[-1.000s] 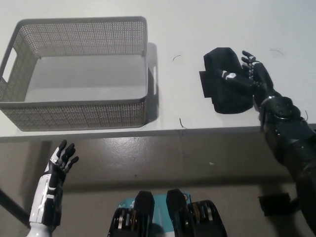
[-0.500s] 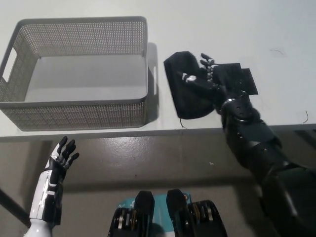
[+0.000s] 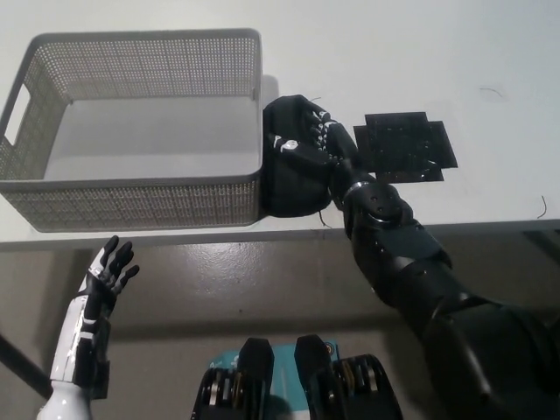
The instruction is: Use the right hand to push the pencil case on the right hand side to the container on the left side
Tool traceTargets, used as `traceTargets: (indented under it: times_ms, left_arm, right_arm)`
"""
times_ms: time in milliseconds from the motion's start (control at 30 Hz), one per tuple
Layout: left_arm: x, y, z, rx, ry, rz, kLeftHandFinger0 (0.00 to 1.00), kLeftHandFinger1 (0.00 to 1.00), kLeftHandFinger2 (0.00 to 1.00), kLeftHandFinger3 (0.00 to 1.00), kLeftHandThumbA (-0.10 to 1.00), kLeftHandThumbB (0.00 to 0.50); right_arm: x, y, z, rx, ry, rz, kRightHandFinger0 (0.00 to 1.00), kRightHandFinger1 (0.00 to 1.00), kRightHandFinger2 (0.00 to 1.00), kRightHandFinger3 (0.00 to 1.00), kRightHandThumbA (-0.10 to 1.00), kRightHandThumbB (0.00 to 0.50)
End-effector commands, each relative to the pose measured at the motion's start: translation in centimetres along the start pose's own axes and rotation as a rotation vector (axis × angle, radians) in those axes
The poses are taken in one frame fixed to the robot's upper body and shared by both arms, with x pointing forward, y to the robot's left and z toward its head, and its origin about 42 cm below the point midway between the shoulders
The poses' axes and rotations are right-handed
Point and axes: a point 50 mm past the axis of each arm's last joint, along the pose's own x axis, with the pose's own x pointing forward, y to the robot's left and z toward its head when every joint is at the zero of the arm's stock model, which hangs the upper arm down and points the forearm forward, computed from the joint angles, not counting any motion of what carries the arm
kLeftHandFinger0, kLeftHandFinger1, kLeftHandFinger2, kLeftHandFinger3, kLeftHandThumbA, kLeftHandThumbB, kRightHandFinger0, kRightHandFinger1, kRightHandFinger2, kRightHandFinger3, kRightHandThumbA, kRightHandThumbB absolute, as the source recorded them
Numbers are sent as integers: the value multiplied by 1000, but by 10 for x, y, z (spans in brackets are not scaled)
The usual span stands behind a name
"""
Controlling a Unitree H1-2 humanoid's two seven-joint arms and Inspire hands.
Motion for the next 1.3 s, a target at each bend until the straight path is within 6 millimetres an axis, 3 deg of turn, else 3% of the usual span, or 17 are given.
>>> traceTargets:
  times_ms: [0,100,267,367,433,467,567,633,700,833,933,1067,1267]
  left_arm:
    - [9,5,12,7,-60,-14,1000,1000,1000,1000,975,270]
    - [10,3,11,3,-60,-16,1000,1000,1000,1000,973,286]
    - [15,-2,12,4,-70,-27,1000,1000,1000,1000,969,256]
    - [14,0,14,4,-64,-30,1000,1000,1000,1000,969,261]
    - [12,3,16,10,-65,-30,1000,1000,1000,1000,982,250]
    - [12,4,17,11,-62,-27,1000,1000,1000,1000,981,250]
    - [12,9,18,13,-59,-17,1000,1000,1000,1000,984,281]
    - [13,8,15,7,-64,-17,1000,1000,1000,1000,977,284]
    - [14,5,15,10,-66,-21,1000,1000,1000,1000,979,274]
    - [13,2,14,11,-72,-32,1000,1000,1000,1000,990,260]
    - [14,4,15,8,-71,-29,1000,1000,1000,1000,976,253]
    - [16,6,16,10,-71,-23,1000,1000,1000,1000,972,278]
    - [15,2,15,3,-80,-50,1000,1000,1000,1000,977,242]
  right_arm:
    - [9,43,42,59,-73,93,1000,1000,1000,1000,1000,356]
    - [8,52,42,99,-79,88,1000,1000,1000,1000,1000,372]
    - [5,67,40,110,-110,105,1000,1000,1000,1000,1000,328]
    - [5,60,38,93,-111,105,1000,1000,1000,1000,1000,318]
    - [6,50,40,64,-117,102,1000,1000,1000,1000,1000,353]
    - [8,43,43,-56,-127,81,1000,1000,1000,1000,1000,401]
    - [12,26,62,-555,-246,-19,1000,1000,1000,1000,1000,366]
    - [14,16,77,-795,-313,-70,1000,1000,1000,1000,1000,403]
    - [16,7,92,-878,-366,-116,1000,1000,1000,1000,1000,417]
    - [18,-9,111,-912,-411,-171,1000,1000,1000,1000,1000,398]
    - [17,-22,122,-837,-450,-183,1000,1000,1000,1000,1000,399]
    - [14,-28,130,-795,-491,-184,1000,1000,1000,1000,1000,393]
    - [8,-32,136,-682,-521,-163,1000,1000,1000,1000,1000,413]
